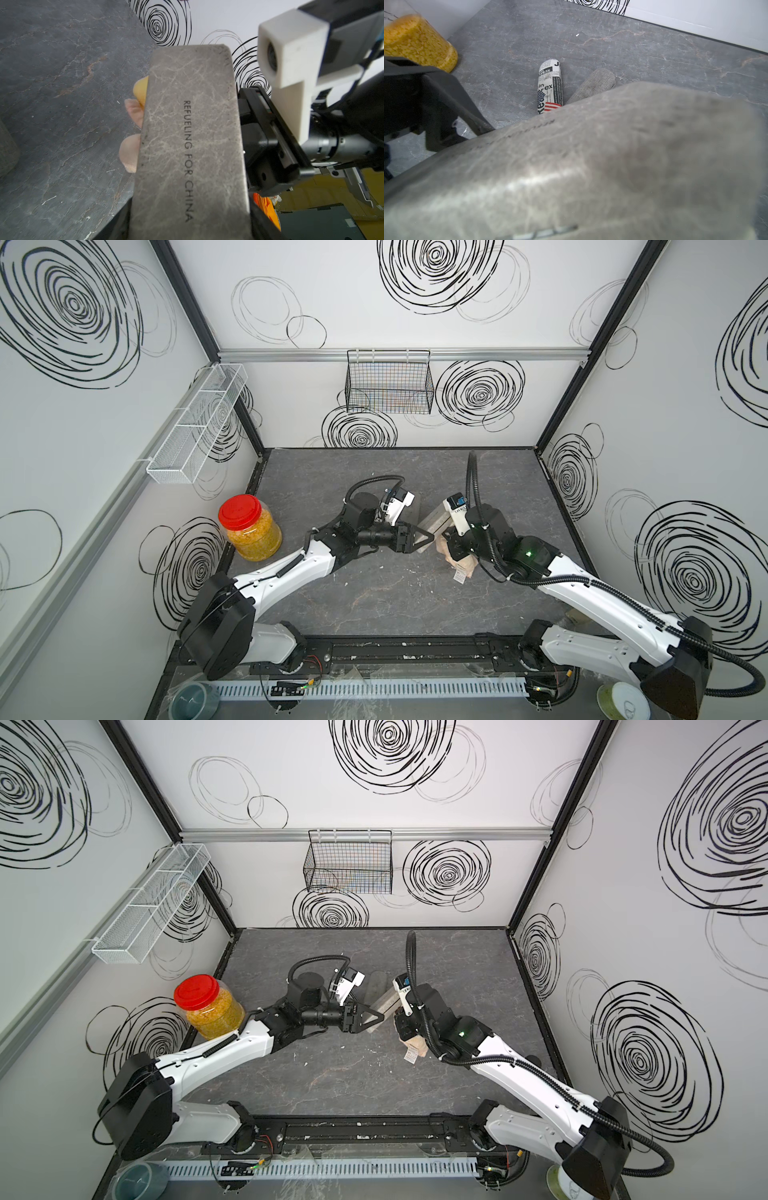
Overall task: Wipe the eyeglass case
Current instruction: Wipe the dirt from the eyeglass case.
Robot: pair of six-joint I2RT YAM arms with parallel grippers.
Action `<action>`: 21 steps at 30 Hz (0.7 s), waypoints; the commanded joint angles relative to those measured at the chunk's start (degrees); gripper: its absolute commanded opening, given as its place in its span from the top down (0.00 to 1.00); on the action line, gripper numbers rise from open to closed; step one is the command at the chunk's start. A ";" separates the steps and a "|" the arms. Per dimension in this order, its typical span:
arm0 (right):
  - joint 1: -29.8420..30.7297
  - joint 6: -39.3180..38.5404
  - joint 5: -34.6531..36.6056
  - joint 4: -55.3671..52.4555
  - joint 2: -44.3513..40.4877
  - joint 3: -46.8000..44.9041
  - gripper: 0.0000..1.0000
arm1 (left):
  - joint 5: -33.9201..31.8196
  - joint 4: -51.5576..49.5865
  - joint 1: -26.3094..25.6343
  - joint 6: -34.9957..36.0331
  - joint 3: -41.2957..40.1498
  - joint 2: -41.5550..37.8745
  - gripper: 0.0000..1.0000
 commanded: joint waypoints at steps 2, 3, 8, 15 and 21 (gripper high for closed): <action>3.44 -0.37 -5.29 9.57 -2.94 0.23 0.95 | 3.75 2.11 -1.54 -0.85 1.25 1.82 0.45; 4.78 -0.50 -4.44 9.31 -2.77 0.34 0.95 | 3.75 2.25 -1.53 -1.14 1.53 1.95 0.45; 6.37 -0.85 -2.63 7.73 -1.81 1.29 0.95 | 3.58 3.02 -1.10 -1.59 1.57 1.70 0.45; -1.53 3.95 9.11 -1.30 0.60 5.82 0.96 | 2.98 5.07 -0.38 -3.20 -0.18 -0.56 0.44; -0.36 -1.14 -10.41 5.02 -2.21 3.70 0.94 | 5.55 12.18 0.34 -7.83 -1.91 0.50 0.44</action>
